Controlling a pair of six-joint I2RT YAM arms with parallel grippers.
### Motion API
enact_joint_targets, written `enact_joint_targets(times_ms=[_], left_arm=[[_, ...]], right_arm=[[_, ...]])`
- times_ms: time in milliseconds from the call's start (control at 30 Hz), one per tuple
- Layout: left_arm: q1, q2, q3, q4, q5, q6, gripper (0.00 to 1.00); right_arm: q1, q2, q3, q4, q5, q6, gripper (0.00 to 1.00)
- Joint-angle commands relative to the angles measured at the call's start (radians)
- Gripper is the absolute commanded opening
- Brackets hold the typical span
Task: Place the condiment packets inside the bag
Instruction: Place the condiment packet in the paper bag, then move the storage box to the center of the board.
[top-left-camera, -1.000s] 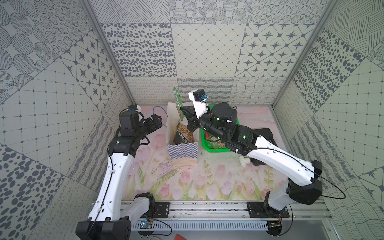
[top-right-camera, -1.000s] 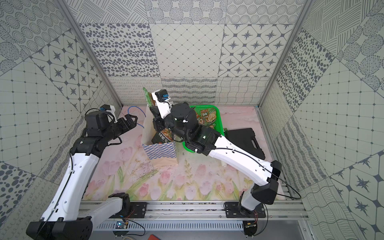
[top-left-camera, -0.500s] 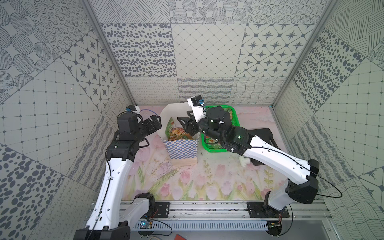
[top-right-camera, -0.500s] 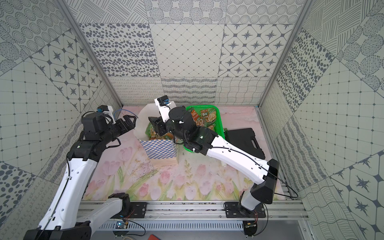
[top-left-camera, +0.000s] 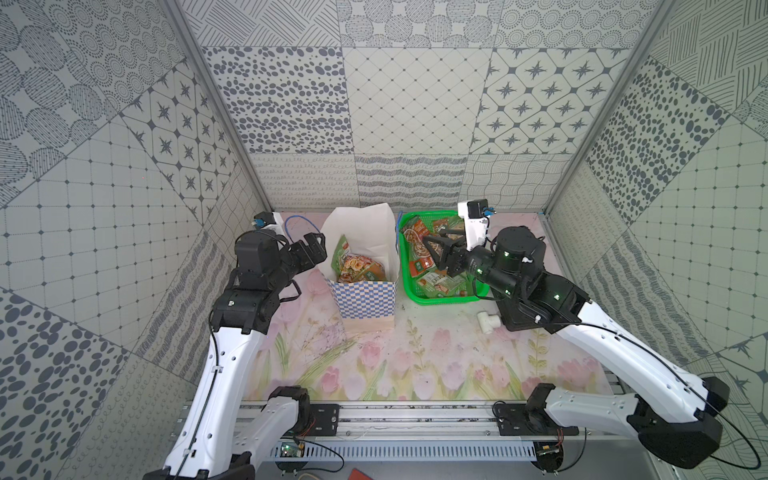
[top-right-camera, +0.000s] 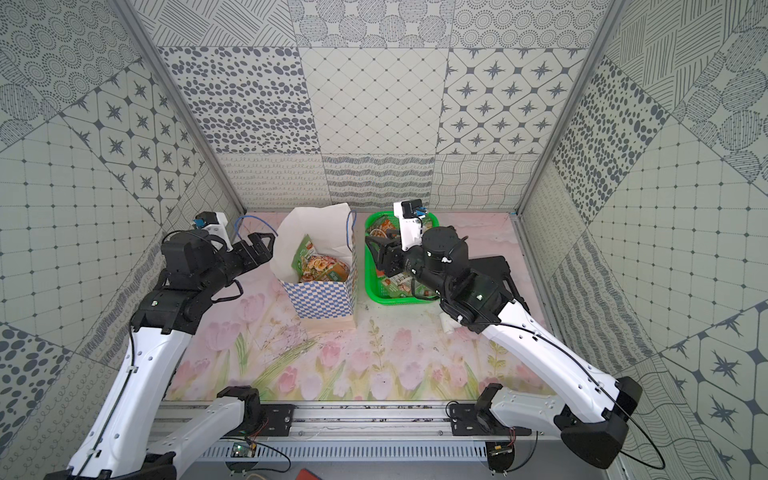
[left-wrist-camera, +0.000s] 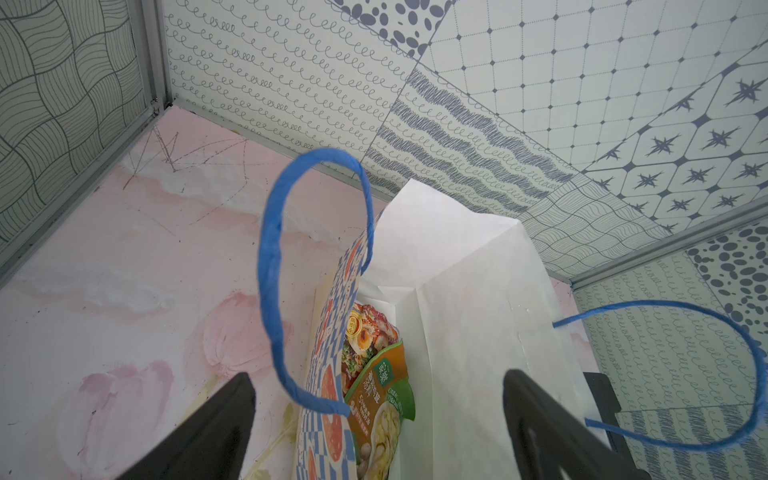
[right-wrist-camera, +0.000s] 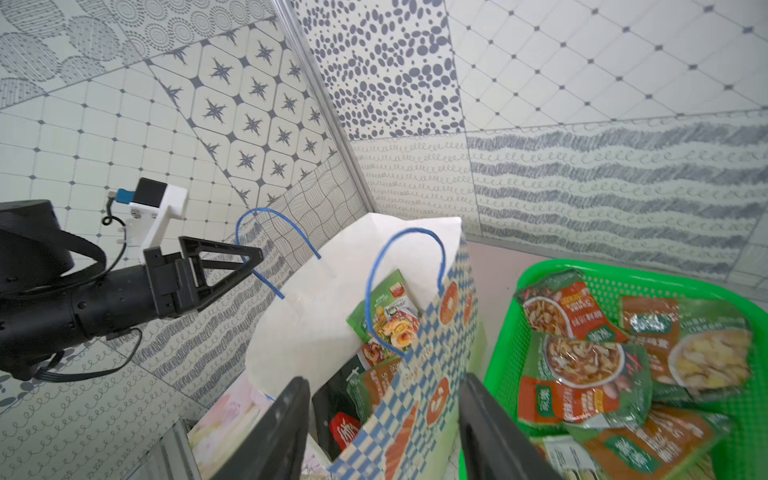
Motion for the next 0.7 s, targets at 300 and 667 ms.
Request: enact_joint_targets(times_ms=[300, 667], left_arm=[[-0.098, -0.1, -0.025, 0.089, 0.015, 0.054, 0.95], [-0.207, -0.131, 0.067, 0.035, 0.201, -0.017, 0.99]], right_arm=[[-0.281, 0.125, -0.241, -0.107, -0.253, 0.081, 0.56], [-0.295, 0.47, -0.182, -0.216, -0.27, -0.022, 0.49]])
